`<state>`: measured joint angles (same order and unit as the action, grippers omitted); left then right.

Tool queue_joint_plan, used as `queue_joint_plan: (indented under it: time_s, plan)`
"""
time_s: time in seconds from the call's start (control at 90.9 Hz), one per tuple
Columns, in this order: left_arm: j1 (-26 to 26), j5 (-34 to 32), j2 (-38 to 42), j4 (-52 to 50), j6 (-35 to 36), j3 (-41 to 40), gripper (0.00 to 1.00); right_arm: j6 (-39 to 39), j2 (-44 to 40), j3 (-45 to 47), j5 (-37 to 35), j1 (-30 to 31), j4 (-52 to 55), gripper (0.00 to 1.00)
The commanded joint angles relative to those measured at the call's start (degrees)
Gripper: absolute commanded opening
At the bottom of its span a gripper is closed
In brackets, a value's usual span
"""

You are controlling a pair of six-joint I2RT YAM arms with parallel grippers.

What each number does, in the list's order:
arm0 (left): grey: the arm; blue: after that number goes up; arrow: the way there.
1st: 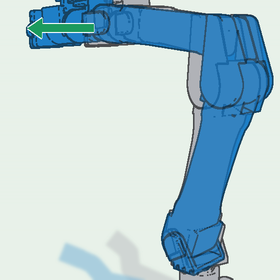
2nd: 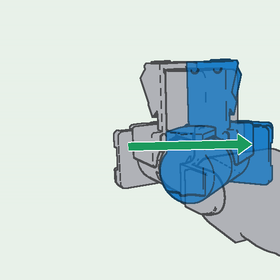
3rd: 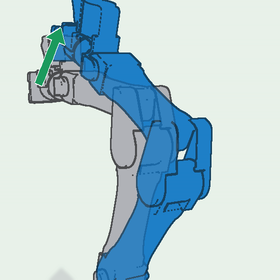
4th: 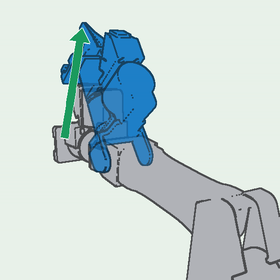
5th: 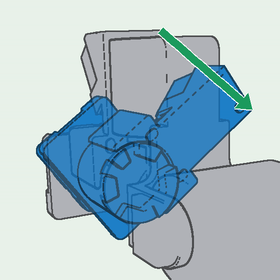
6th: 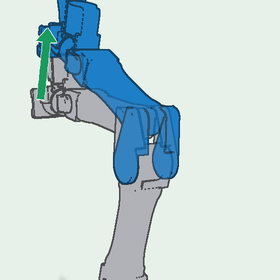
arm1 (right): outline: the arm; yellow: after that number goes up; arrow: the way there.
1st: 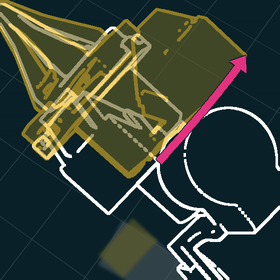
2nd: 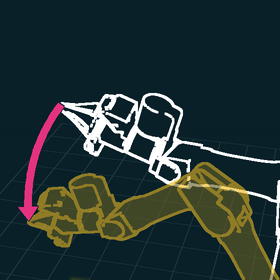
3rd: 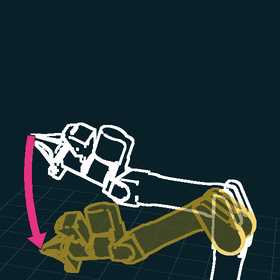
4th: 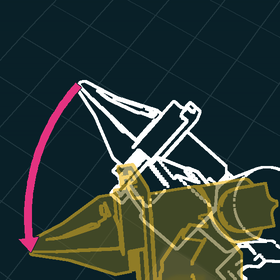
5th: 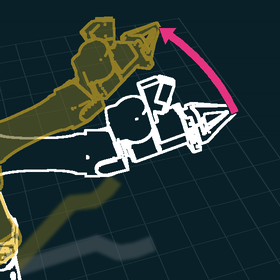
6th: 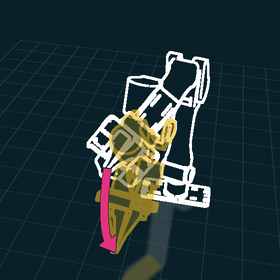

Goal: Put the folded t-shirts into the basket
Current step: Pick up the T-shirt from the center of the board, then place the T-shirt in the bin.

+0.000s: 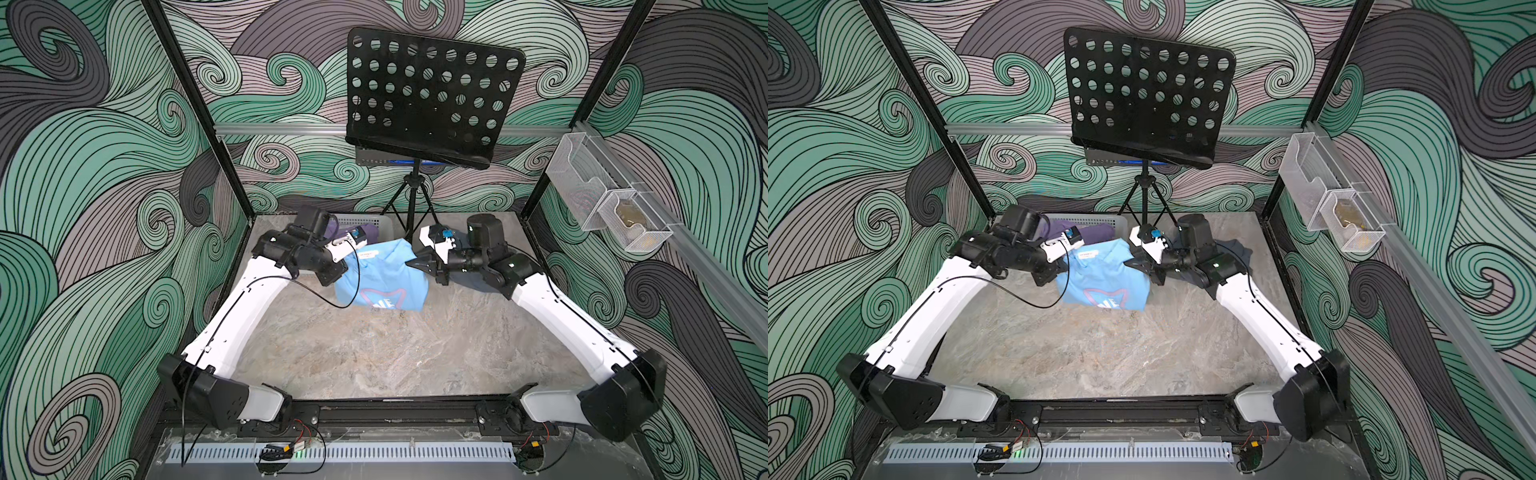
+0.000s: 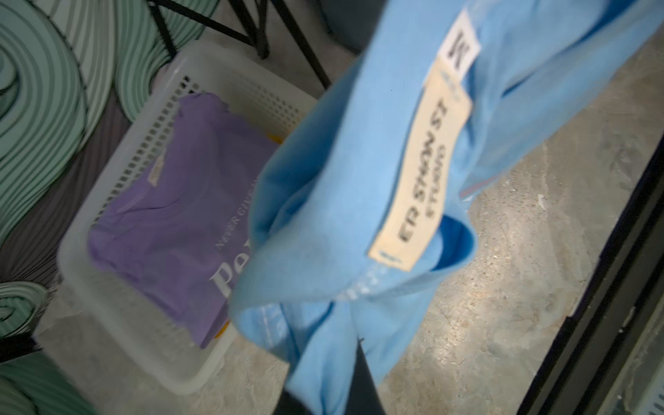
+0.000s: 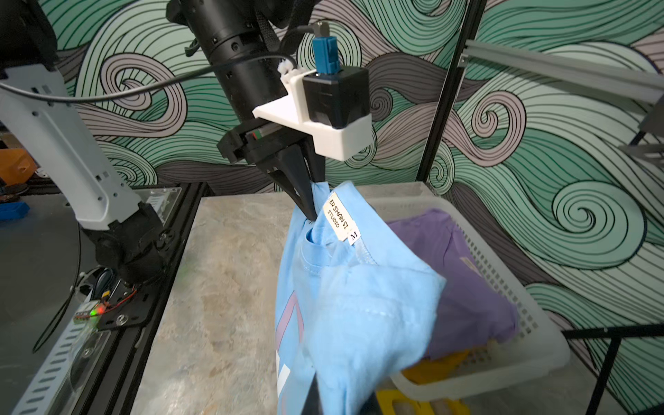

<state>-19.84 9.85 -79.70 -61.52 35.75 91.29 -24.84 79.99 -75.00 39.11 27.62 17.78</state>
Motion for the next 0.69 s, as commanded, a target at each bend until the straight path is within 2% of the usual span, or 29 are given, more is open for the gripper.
queue_joint_plan:
  time_s: [0.0,0.154,0.297,0.528,0.682]
  plan:
    - [3.9,-4.3,-1.0,-3.9,2.5,5.5,0.00,5.7,5.4,-5.6,-4.7,3.0,-4.2,0.00]
    - [10.5,-5.1,-7.7,-4.4,3.8,14.9,0.00,11.5,14.7,-15.2,-11.5,5.7,-8.2,0.00]
    - [13.7,-4.6,-14.4,-3.5,4.1,22.6,0.00,13.5,23.3,-23.1,-12.8,5.7,-10.8,0.00]
    - [15.0,-5.3,-24.1,1.6,3.0,26.6,0.00,13.2,38.0,-38.3,-11.3,3.8,-6.6,0.00]
    - [15.3,-5.1,-29.1,-0.7,2.7,30.7,0.00,12.3,43.1,-42.7,-10.2,3.7,-3.6,0.00]
